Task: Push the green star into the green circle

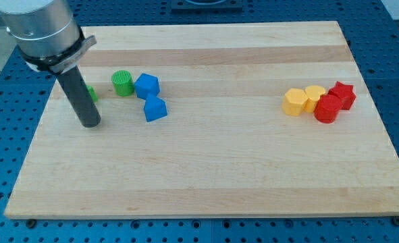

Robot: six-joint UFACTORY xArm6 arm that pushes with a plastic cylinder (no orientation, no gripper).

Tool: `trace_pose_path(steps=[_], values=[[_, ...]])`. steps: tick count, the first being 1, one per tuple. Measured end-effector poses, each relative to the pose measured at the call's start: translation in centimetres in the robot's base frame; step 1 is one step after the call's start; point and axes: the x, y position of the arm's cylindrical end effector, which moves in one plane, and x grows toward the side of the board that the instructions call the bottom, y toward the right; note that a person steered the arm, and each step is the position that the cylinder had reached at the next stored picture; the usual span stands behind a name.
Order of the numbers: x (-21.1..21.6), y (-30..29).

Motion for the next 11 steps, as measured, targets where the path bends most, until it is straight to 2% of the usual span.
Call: trace_pose_path(steps=[2,3,4,5,6,7,8,9,11], values=[[0.0,-8.4],[-1.1,-9.1],[-8.6,-8.0],[-9.4,-8.0],[-9.2,-8.0],[-3.9,-7.9],[-4.0,-7.7],[-4.1,-3.1],[-4.2,10.7]])
